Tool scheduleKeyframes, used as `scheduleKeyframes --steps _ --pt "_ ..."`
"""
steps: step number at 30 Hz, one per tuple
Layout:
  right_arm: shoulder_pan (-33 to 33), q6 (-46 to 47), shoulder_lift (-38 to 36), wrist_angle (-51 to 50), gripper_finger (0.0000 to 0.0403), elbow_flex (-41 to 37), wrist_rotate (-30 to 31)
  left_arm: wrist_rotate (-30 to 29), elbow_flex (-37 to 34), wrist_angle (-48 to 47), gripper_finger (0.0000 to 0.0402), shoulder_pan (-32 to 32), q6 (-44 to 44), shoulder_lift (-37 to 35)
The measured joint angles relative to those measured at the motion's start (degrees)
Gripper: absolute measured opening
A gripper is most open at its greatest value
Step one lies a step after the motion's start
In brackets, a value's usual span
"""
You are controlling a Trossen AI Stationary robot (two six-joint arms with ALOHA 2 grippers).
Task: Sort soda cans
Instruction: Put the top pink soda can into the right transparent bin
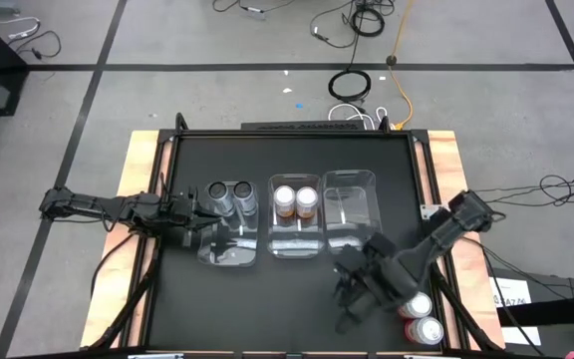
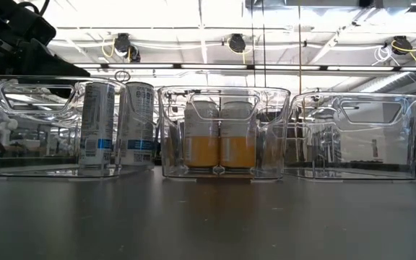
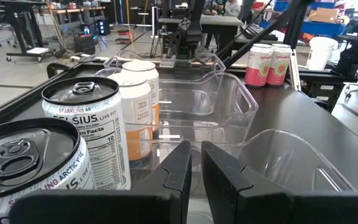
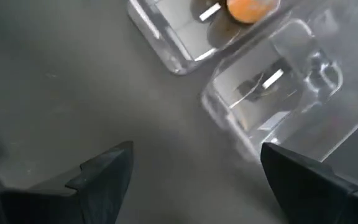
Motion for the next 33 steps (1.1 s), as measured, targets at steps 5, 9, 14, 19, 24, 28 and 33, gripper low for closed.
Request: scheduleKeyframes --steps 5,9,14,19,24,28,33 --pt "5.66 10.87 -0.03 -0.7 0.0341 0.0 -1.86 0.0 0.0 -0.01 0.005 0.0 0.01 0.0" --pt "9.0 18.02 -0.58 -0.68 0.0341 -0.09 -2.12 0.0 0.0 0.0 0.005 0.01 0.02 0.0" --pt "13.04 27.75 -6.79 -0.65 0.0341 -6.55 -2.05 0.01 0.0 0.0 0.005 0.01 0.01 0.0" --pt "17.36 42.63 -17.48 -0.9 0.0341 -20.29 -3.4 0.0 0.0 0.0 0.005 0.01 0.01 0.0" --pt "18.71 48.25 -23.31 0.0 0.0341 -29.44 -9.59 0.0 0.0 0.0 0.005 0.02 0.0 0.0" --pt "18.79 45.39 -24.48 0.56 0.0341 -31.99 -12.65 0.0 0.0 0.0 0.005 0.0 0.01 0.0" --pt "18.77 43.93 -24.01 0.71 0.0341 -32.07 -17.75 0.0 0.0 0.0 0.005 0.0 0.0 0.0"
